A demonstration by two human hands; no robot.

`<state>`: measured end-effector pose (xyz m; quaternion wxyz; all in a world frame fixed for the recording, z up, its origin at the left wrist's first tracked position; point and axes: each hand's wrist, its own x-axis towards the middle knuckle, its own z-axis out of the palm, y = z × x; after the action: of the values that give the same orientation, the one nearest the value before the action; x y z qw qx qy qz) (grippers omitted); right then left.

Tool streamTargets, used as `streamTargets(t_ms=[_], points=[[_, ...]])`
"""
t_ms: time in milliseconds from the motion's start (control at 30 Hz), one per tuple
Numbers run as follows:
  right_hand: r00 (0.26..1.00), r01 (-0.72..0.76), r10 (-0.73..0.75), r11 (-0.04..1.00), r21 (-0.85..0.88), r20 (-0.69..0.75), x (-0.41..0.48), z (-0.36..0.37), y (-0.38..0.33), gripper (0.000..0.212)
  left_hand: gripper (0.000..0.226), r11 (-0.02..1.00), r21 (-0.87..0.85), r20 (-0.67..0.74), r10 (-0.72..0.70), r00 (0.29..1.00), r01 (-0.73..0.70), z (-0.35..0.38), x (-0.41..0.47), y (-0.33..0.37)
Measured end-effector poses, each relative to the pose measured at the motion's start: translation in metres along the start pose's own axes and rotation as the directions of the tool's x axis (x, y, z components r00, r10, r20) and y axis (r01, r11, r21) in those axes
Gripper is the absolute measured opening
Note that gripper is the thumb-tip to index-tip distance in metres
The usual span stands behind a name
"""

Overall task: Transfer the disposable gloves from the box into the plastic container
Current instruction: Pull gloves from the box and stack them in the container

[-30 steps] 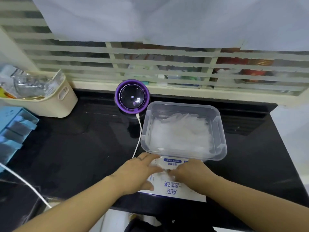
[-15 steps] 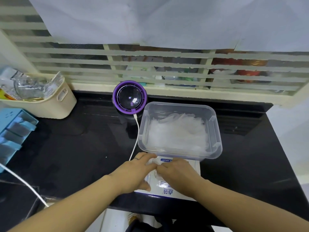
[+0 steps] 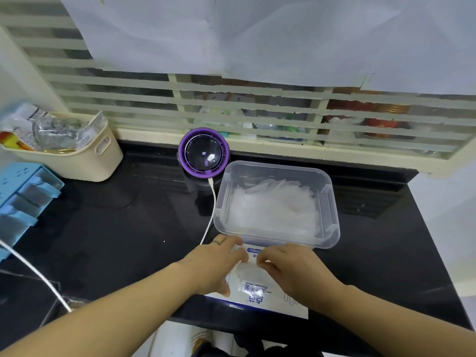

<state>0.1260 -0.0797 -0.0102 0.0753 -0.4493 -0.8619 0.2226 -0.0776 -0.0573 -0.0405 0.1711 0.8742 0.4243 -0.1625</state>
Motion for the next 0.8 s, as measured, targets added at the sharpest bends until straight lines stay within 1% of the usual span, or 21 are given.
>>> streamTargets(t_ms=[67,133,200,267,367,400,467,500,567,667,733,800], points=[[0.998,-0.053,0.056,0.996,0.071,-0.032,0.000,0.000,-0.002,0.027,0.074,1.000,-0.015,0.002,-0.007,1.000,0.007,0.000,-0.001,0.000],[0.994,-0.099,0.104,0.988,0.120,-0.034,-0.001,0.001,-0.001,0.027,0.074,0.999,-0.036,-0.004,-0.011,1.000,0.011,0.000,-0.002,0.000],[0.994,-0.105,0.109,0.986,0.133,-0.020,-0.001,0.001,0.002,0.026,0.075,0.999,-0.048,-0.015,-0.012,1.000,0.012,0.001,-0.003,-0.001],[0.993,-0.104,0.112,0.981,0.162,-0.043,-0.002,-0.003,0.002,0.022,0.079,0.999,-0.041,-0.013,-0.014,1.000,0.014,0.002,-0.002,-0.001],[0.977,-0.038,0.085,0.971,0.237,-0.193,0.003,-0.010,0.004,0.013,0.088,0.998,-0.049,0.005,-0.032,0.999,0.032,0.001,0.000,-0.001],[0.971,-0.035,0.092,0.968,0.249,-0.220,0.005,-0.014,0.005,0.012,0.090,0.997,-0.067,0.009,-0.038,0.999,0.038,0.000,0.000,-0.001],[0.959,-0.027,0.101,0.962,0.270,-0.263,0.008,-0.020,0.008,0.010,0.089,0.994,-0.099,0.017,-0.051,0.999,0.052,-0.004,-0.001,0.001],[0.950,-0.012,0.098,0.960,0.280,-0.297,0.009,-0.024,0.008,0.009,0.086,0.994,-0.092,0.016,-0.054,0.998,0.056,-0.005,-0.003,0.002],[0.913,0.037,0.097,0.947,0.319,-0.395,0.011,-0.035,0.006,0.007,0.078,0.998,-0.030,0.020,-0.052,0.998,0.053,-0.007,-0.004,0.004],[0.817,0.143,0.074,0.935,0.325,-0.571,0.020,-0.065,0.000,0.009,0.076,0.999,0.029,0.042,-0.021,0.999,0.020,-0.007,-0.003,0.004],[0.778,0.197,0.031,0.936,0.290,-0.628,0.028,-0.090,-0.002,0.007,0.073,1.000,-0.019,0.083,-0.020,0.996,0.021,-0.012,-0.004,0.004],[0.767,0.218,-0.030,0.952,0.217,-0.641,0.034,-0.110,-0.001,0.006,0.065,0.983,-0.175,0.124,-0.027,0.992,0.049,-0.026,-0.008,0.002]])
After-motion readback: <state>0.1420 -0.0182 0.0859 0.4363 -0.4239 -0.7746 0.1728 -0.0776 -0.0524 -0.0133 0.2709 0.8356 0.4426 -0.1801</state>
